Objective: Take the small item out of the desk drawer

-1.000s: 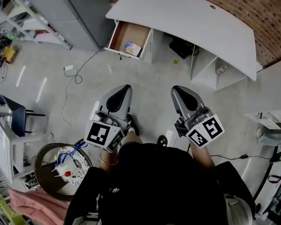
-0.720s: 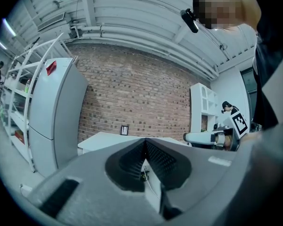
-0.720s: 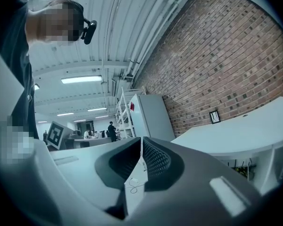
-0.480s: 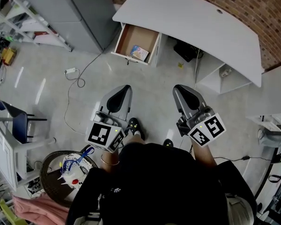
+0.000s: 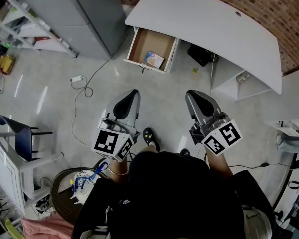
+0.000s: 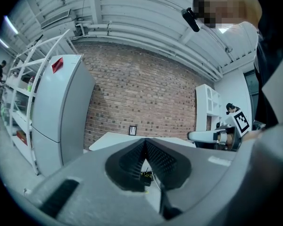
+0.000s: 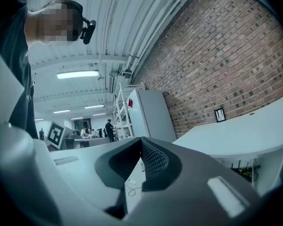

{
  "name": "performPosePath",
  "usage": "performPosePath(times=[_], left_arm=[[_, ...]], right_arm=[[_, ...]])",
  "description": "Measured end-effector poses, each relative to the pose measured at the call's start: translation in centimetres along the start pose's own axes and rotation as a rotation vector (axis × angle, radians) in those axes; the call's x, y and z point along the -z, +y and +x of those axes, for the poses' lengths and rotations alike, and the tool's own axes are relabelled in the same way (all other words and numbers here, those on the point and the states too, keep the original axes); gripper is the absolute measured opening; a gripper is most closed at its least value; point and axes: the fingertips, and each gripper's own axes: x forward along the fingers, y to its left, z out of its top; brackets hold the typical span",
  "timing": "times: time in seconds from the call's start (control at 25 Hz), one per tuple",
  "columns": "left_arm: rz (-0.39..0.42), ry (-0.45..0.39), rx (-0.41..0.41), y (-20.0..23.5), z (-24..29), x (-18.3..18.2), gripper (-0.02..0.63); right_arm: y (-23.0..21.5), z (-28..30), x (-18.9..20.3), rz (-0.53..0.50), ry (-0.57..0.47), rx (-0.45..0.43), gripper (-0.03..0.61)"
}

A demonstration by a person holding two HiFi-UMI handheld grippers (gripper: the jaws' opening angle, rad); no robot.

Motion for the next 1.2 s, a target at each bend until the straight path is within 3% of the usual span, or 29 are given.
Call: performPosePath(times=[0.72,1.2], left_arm=[[-0.005,-0.009,0.059,8.9,1.3,-1.2,-0.003],[-0.029,0.024,0.076,9.5,2.6,0.3,-0.003]], right_arm=[[0.1,7.0,-0.4,-0.030,0.000,0.116,0.008],[-2.5,6.9,0.0,-0.026,0.020,0.179,0.008]])
